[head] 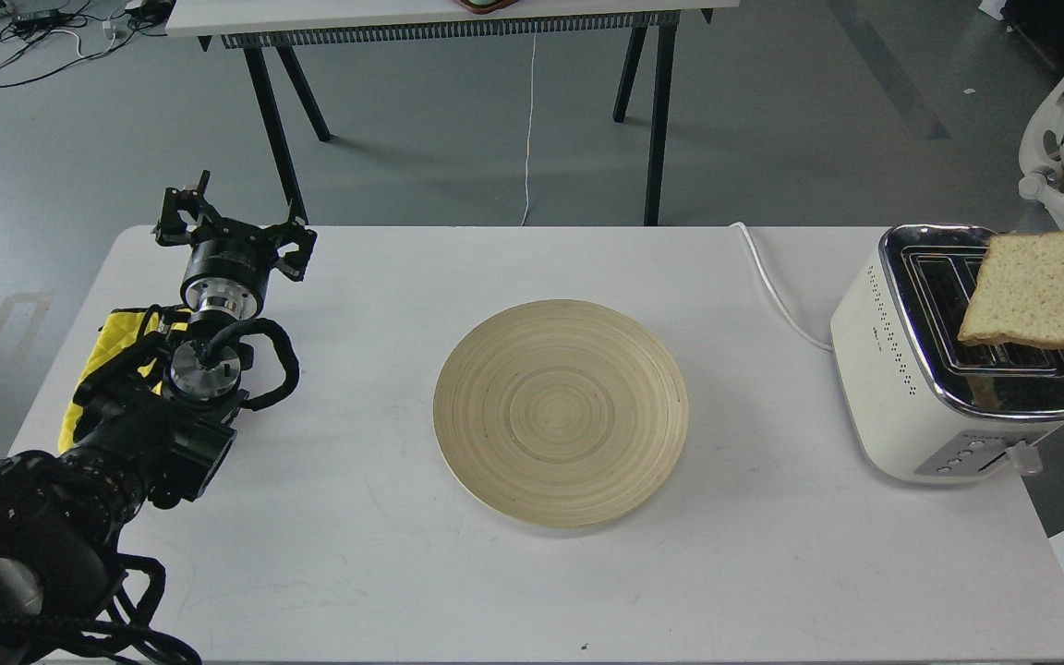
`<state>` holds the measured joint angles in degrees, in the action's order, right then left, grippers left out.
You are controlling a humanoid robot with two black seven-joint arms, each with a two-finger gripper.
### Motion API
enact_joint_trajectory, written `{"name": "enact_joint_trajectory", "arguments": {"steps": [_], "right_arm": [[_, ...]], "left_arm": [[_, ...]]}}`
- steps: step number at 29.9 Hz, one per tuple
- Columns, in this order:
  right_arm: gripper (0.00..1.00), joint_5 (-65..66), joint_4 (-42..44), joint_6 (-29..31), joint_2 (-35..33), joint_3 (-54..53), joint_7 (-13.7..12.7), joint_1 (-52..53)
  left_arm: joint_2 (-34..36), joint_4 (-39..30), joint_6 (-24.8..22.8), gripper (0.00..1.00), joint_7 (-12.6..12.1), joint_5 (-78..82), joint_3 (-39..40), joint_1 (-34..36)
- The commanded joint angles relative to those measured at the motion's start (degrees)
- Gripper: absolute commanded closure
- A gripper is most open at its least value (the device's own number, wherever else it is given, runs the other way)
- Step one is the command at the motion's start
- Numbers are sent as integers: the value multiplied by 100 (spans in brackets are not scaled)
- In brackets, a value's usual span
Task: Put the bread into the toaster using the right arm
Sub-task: 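Lower the bread slice into the toaster slot and release it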
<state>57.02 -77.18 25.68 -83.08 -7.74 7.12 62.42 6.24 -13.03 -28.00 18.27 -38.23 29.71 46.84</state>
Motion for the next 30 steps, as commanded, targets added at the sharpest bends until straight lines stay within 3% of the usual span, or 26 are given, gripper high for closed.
{"name": "enact_joint_trajectory", "arguments": {"steps": [1, 20, 23, 29, 30], "right_arm": [[100, 3, 1, -2, 46, 0, -52, -2], [98, -6, 19, -2, 319, 0, -202, -116], [91, -6, 36, -2, 380, 0, -202, -81], [63, -6, 63, -2, 530, -17, -202, -46], [62, -6, 71, -2, 547, -17, -193, -46]], "left_arm": [[0, 2, 0, 0, 1, -1, 0, 0], [0, -6, 0, 0, 1, -1, 0, 0], [0, -6, 0, 0, 1, -1, 0, 0], [0, 3, 0, 0, 1, -1, 0, 0], [0, -6, 0, 0, 1, -1, 0, 0]]}}
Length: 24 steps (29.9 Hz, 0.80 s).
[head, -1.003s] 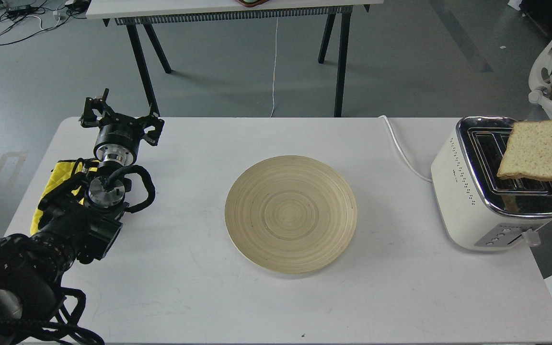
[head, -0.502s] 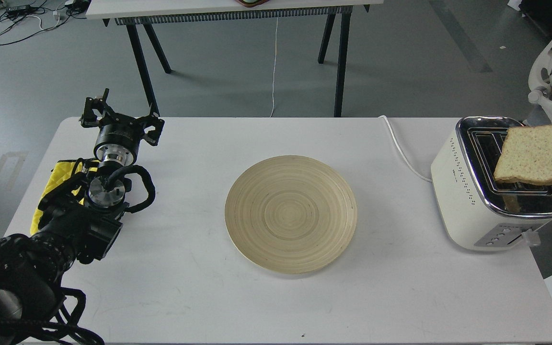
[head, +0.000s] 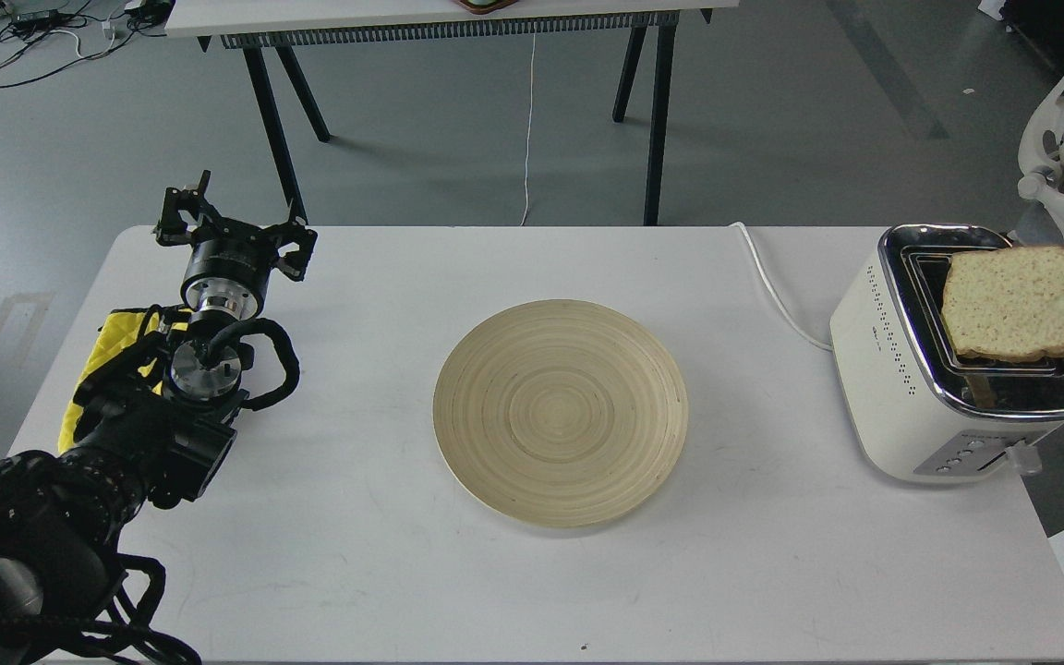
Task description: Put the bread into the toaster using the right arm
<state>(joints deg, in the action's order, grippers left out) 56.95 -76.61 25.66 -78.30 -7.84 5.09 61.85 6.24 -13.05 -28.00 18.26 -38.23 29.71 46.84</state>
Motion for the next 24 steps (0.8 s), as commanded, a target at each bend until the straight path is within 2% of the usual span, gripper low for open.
{"name": "enact_joint_trajectory", "arguments": {"steps": [1, 4, 18, 19, 21, 24], "right_arm": [[61, 0, 15, 0, 96, -7, 1, 11], [58, -9, 102, 0, 228, -25, 1, 20], [27, -219, 314, -79, 772, -261, 9, 283], [22, -350, 314, -96, 851, -349, 10, 301], [3, -876, 357, -105, 1088, -499, 10, 310], [2, -2263, 594, -123, 1571, -578, 62, 275]], "left_arm": [[0, -4, 0, 0, 2, 0, 0, 0], [0, -4, 0, 0, 2, 0, 0, 0], [0, 4, 0, 0, -7, 0, 0, 0], [0, 4, 0, 0, 2, 0, 0, 0], [0, -4, 0, 0, 2, 0, 0, 0], [0, 4, 0, 0, 2, 0, 0, 0]]}}
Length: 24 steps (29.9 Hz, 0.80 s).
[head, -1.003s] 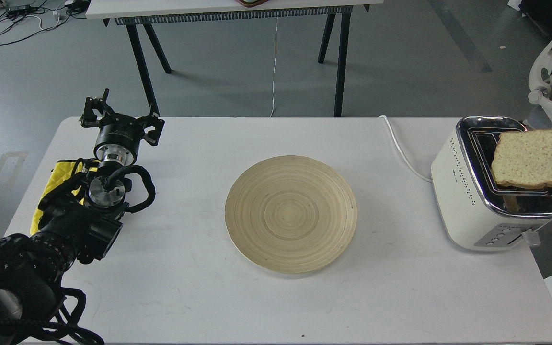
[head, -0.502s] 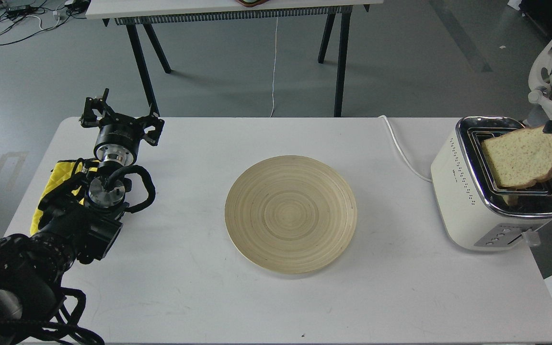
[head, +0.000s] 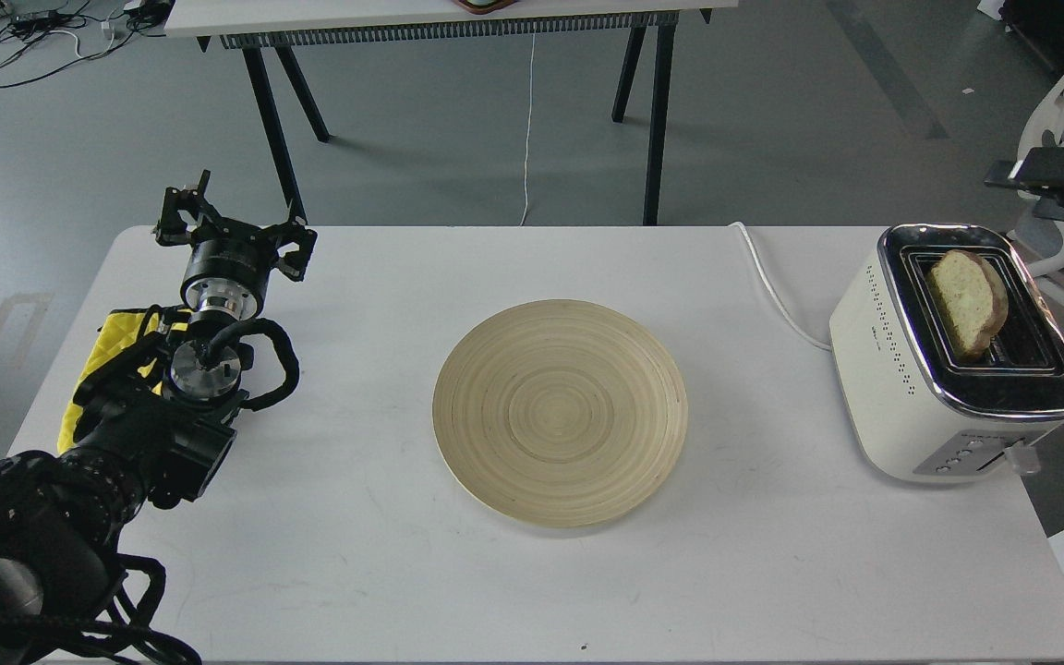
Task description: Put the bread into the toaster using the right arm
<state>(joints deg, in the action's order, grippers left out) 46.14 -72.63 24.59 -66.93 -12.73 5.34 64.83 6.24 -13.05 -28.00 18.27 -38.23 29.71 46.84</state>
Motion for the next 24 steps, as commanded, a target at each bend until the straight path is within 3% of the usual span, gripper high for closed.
{"name": "enact_joint_trajectory", "arguments": {"steps": [1, 5, 7, 11, 12, 18, 24], "right_arm": [[2, -1726, 309, -42, 687, -81, 37, -49], [2, -3205, 1011, -227, 1899, -107, 99, -242], [2, -3593, 1442, -218, 2506, -133, 300, -374], [2, -3771, 2268, -139, 3736, -483, 1432, -821], [1, -3771, 2427, -104, 3966, -633, 1565, -936], [1, -3762, 3350, 341, 5407, -1731, 1672, -1674], [1, -3771, 3808, 341, 6165, -2734, 1681, -2272]], "left_arm": [[0, 4, 0, 0, 2, 0, 0, 0], [0, 4, 0, 0, -7, 0, 0, 0], [0, 4, 0, 0, 2, 0, 0, 0], [0, -5, 0, 0, -7, 0, 0, 0], [0, 4, 0, 0, 1, 0, 0, 0], [0, -4, 0, 0, 2, 0, 0, 0], [0, 4, 0, 0, 2, 0, 0, 0]]}}
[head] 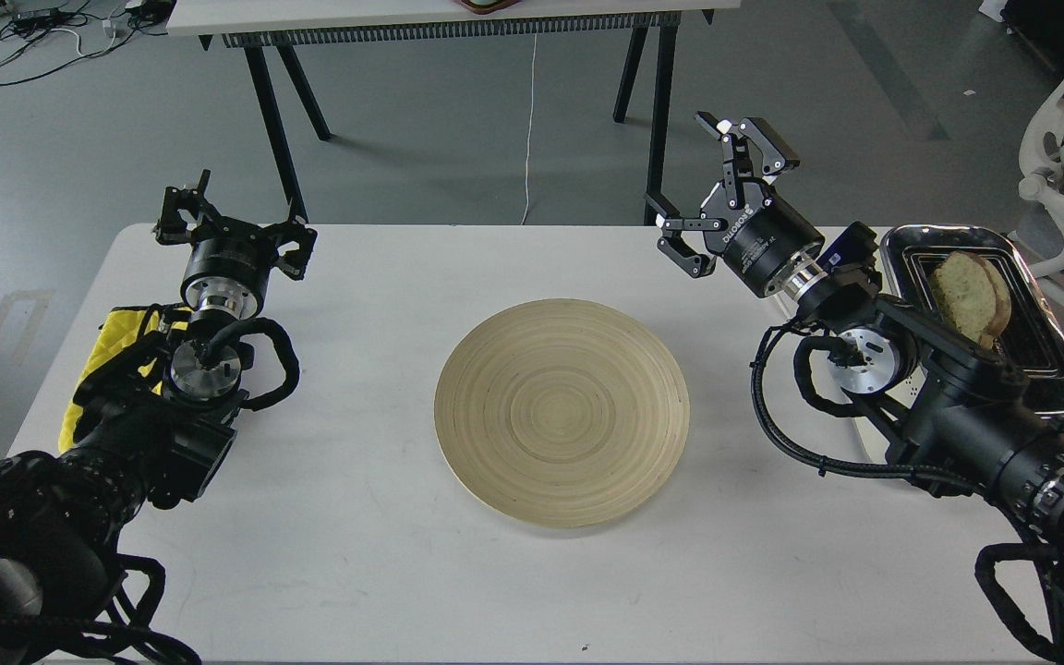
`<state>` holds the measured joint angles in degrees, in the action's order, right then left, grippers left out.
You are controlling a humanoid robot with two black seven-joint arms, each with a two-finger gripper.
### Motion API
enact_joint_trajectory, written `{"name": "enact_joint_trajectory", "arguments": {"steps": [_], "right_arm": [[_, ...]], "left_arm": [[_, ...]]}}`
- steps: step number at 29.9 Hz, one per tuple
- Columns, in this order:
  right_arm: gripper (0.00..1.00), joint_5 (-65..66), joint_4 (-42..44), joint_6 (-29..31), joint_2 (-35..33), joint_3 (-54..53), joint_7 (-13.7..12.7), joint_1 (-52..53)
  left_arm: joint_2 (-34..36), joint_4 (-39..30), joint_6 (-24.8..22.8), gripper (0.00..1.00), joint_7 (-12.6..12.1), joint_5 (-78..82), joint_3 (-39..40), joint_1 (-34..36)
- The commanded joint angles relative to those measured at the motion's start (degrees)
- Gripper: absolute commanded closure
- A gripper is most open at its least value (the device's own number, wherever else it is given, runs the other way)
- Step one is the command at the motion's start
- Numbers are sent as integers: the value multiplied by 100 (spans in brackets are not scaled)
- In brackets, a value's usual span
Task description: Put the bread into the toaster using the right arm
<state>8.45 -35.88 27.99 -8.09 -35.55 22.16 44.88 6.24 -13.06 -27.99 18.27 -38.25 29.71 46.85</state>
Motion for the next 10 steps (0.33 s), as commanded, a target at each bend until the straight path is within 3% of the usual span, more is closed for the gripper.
{"name": "enact_joint_trajectory", "arguments": {"steps": [1, 10], "right_arm": [[1, -1, 143, 1, 334, -600, -1, -356], [1, -1, 99, 1, 422, -936, -1, -638]], "left_arm": [[0, -4, -1, 0, 1, 1, 0, 0], [0, -4, -1, 0, 1, 1, 0, 0]]}}
